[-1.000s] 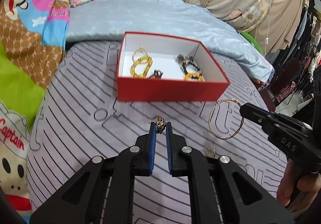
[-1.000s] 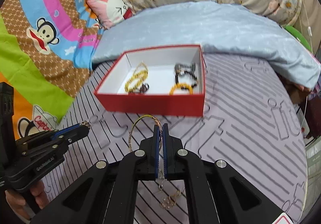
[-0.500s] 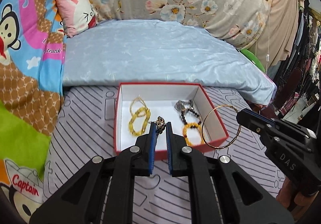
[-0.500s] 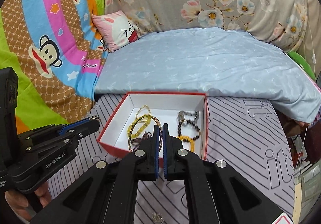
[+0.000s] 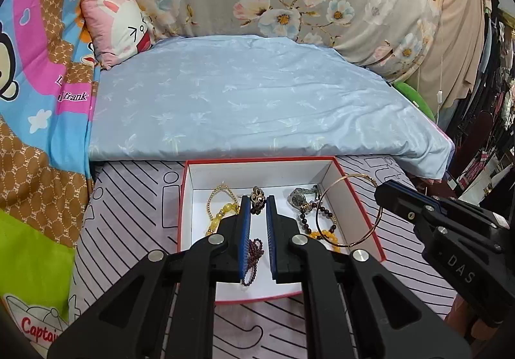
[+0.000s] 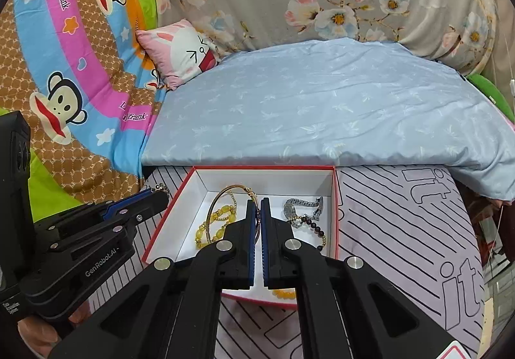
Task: Organize jewelry
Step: 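Carry the ring and the pendant with gold bangle into the red box, open both tools, then lift both open tools out of the box toward the silver pieces, then grasp the silver flower pendant with the left tool while the right tool grasps the silver earring, then carry the silver pendant and earring in both tools into the red box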
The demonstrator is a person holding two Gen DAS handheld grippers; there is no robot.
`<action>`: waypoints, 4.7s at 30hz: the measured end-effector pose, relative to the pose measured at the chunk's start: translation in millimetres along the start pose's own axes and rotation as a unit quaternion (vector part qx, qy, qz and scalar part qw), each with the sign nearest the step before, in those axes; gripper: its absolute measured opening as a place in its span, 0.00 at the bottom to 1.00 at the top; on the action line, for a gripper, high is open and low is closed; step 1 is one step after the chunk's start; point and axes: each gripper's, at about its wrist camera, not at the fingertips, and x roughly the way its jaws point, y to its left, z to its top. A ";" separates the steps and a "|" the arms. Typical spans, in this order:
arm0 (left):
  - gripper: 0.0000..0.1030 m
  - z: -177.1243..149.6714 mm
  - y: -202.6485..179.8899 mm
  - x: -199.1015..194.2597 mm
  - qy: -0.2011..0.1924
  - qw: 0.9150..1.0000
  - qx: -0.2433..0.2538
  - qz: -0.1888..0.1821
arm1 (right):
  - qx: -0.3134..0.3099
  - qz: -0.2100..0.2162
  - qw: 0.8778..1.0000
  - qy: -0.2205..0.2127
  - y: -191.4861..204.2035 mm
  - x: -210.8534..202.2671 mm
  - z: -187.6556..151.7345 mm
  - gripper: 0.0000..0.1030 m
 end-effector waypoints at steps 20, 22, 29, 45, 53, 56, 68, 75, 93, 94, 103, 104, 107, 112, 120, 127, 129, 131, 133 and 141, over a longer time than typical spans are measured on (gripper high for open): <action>0.09 -1.6 13.2 70.6 0.048 0.999 -0.004 0.010 | 0.003 -0.006 0.998 0.064 -9.5 81.8 -12.5 0.03; 0.09 -1.5 13.7 74.8 0.051 0.999 -0.003 0.012 | 0.002 -0.006 0.998 0.067 -7.1 87.4 -12.9 0.03; 0.12 -0.9 15.3 82.1 0.054 0.998 -0.005 0.019 | -0.005 -0.008 0.998 0.069 -3.1 93.8 -14.3 0.17; 0.41 -11.5 11.0 26.7 0.027 0.999 -0.011 0.025 | 0.014 -0.018 0.999 0.041 -14.6 12.4 -36.0 0.37; 0.43 -54.9 12.2 -13.2 0.044 0.999 -0.017 0.025 | 0.019 -0.052 0.996 0.064 -26.4 -41.1 -95.1 0.37; 0.43 -74.1 11.7 -21.8 0.058 0.998 -0.021 0.024 | 0.012 -0.065 0.995 0.078 -24.6 -57.4 -119.0 0.37; 0.43 -142.2 10.8 -45.5 0.109 0.993 -0.033 0.030 | 0.022 -0.050 0.989 0.137 -5.9 -70.6 -196.7 0.35; 0.43 -169.0 5.9 -50.6 0.135 0.990 -0.035 0.028 | 0.024 -0.048 0.987 0.149 -2.9 -55.5 -208.4 0.24; 0.43 -181.2 -28.4 -50.7 0.153 0.988 -0.022 -0.020 | 0.054 -0.054 0.986 0.147 -17.0 -63.1 -213.3 0.03; 0.43 -181.3 -32.1 -49.6 0.155 0.987 -0.021 -0.023 | 0.056 -0.055 0.986 0.145 -18.5 -65.9 -213.2 0.03; 0.50 -177.5 -77.8 -27.6 0.160 0.985 -0.003 -0.058 | 0.077 -0.059 0.987 0.127 -34.9 -93.9 -211.3 0.03; 0.50 -177.6 -82.3 -24.0 0.161 0.985 -0.001 -0.059 | 0.078 -0.060 0.987 0.125 -36.4 -96.0 -211.0 0.03; 0.50 -178.9 -92.0 -14.3 0.162 0.985 0.005 -0.053 | 0.084 -0.062 0.987 0.123 -41.4 -100.3 -210.8 0.03; 0.48 -182.5 -98.9 -2.1 0.167 0.985 0.012 -0.038 | 0.089 -0.061 0.987 0.123 -45.3 -103.0 -211.9 0.03; 0.24 -184.3 -100.5 1.5 0.156 0.987 0.039 -0.013 | 0.092 -0.058 0.986 0.125 -45.3 -100.7 -213.1 0.03; 0.16 -186.4 -100.6 -1.1 0.156 0.987 0.048 -0.015 | 0.089 -0.053 0.986 0.127 -38.9 -98.2 -213.8 0.03; 0.16 -188.3 -100.9 -3.3 0.156 0.986 0.049 -0.015 | 0.088 -0.051 0.987 0.128 -37.4 -97.8 -213.9 0.03; 0.16 -189.3 -100.0 -4.7 0.156 0.986 0.048 -0.015 | 0.087 -0.050 0.987 0.128 -35.6 -97.5 -214.0 0.03; 0.16 -191.4 -98.3 -7.5 0.157 0.986 0.046 -0.015 | 0.086 -0.048 0.987 0.128 -34.0 -97.6 -214.1 0.03; 0.16 -200.0 -81.9 -25.0 0.164 0.986 0.028 -0.017 | 0.078 -0.037 0.988 0.128 -23.7 -98.1 -213.3 0.03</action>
